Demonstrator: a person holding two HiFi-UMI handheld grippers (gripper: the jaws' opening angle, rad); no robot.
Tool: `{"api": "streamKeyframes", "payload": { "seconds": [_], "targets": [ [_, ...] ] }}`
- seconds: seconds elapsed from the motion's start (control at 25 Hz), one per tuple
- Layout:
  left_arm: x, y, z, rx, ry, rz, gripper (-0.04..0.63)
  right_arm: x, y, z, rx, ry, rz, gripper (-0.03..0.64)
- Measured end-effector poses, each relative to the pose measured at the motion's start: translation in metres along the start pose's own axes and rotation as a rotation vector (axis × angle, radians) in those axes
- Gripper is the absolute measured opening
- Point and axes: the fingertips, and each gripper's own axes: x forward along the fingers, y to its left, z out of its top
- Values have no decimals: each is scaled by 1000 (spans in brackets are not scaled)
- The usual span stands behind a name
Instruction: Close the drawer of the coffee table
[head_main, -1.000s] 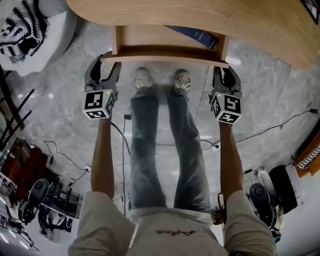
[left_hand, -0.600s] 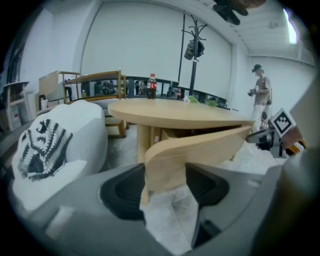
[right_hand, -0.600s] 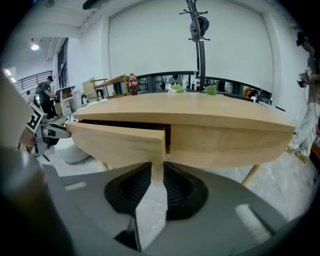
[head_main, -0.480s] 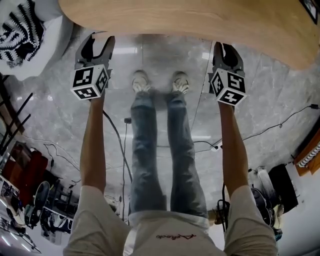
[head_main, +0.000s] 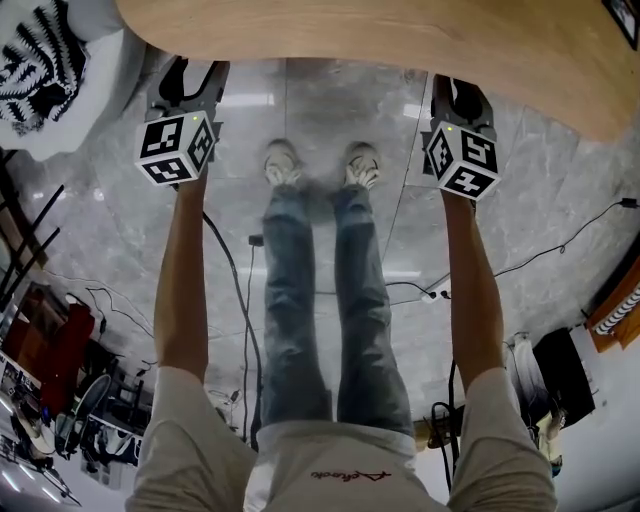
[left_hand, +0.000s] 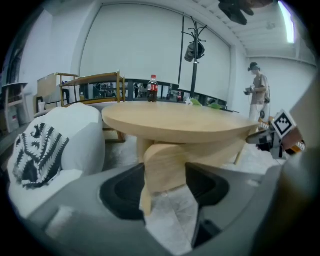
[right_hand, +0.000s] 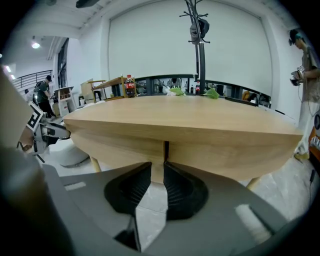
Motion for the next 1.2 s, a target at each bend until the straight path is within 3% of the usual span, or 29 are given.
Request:
{"api": "streamKeyframes", "payload": {
  "seconds": [0.24,0.44,0.48,0.64,0.68,0.92,1.2],
  "targets": [
    [-1,0,2,17,2,-9,253,-3,-2,0,37,-4,-17,108],
    [-14,0,1,-10,-14,38,238,-18,8,0,30,-5,-3,102],
    [-20,-1,-1,-22,-16,45,220,-23,12,1,31,-6,0,92],
    [-45,-17,-1,-29,-15,19,47,-43,24,14,27,-14,10,5],
    [-52,-24,4,-18,-20,6,1,-48,26,19,24,-16,16,5],
    [-99,-59,50,64,-62,-44,2,-91,48,69,-25,-42,71,5],
    [-176,-83,145,108,-130,-49,2,-169,86,168,-134,-124,164,5]
  ]
}}
